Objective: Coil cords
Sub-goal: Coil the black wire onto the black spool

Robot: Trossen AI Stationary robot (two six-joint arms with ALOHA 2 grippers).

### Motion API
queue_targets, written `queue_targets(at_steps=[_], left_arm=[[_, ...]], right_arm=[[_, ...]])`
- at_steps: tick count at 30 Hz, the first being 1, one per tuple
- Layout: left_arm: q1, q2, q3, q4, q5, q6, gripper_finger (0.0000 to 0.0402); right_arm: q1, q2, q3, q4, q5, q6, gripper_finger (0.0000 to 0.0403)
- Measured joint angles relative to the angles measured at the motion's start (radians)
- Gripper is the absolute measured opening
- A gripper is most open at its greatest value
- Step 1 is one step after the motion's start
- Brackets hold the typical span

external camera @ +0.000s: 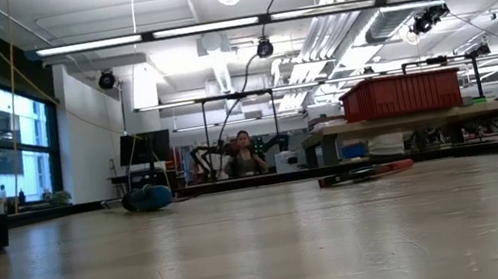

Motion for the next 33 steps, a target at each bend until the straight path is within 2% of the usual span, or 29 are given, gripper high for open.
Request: queue_targets(at_steps=[5,13,17,26,33], left_arm=[[-0.035,0.049,0.0,0.05,0.001,-0.034,0.0],[-0.07,0.142,0.0,0.376,0.054,-0.21,0.0],[-0.075,0.162,0.0,0.476,0.056,-0.259,0.0],[-0.068,0.193,0.0,0.636,0.024,-0.269,0.0],[-0.044,0.193,0.0,0.78,-0.022,-0.26,0.0]], right_arm=[[-0.013,0.015,0.0,0.012,-0.009,-0.004,0.0],[-0.019,0.088,0.0,0.057,-0.034,-0.012,0.0],[-0.019,0.118,0.0,0.11,-0.08,-0.002,0.0],[-0.019,0.19,0.0,0.263,-0.204,0.095,0.0],[-0.019,0.243,0.0,0.326,-0.256,0.186,0.0]])
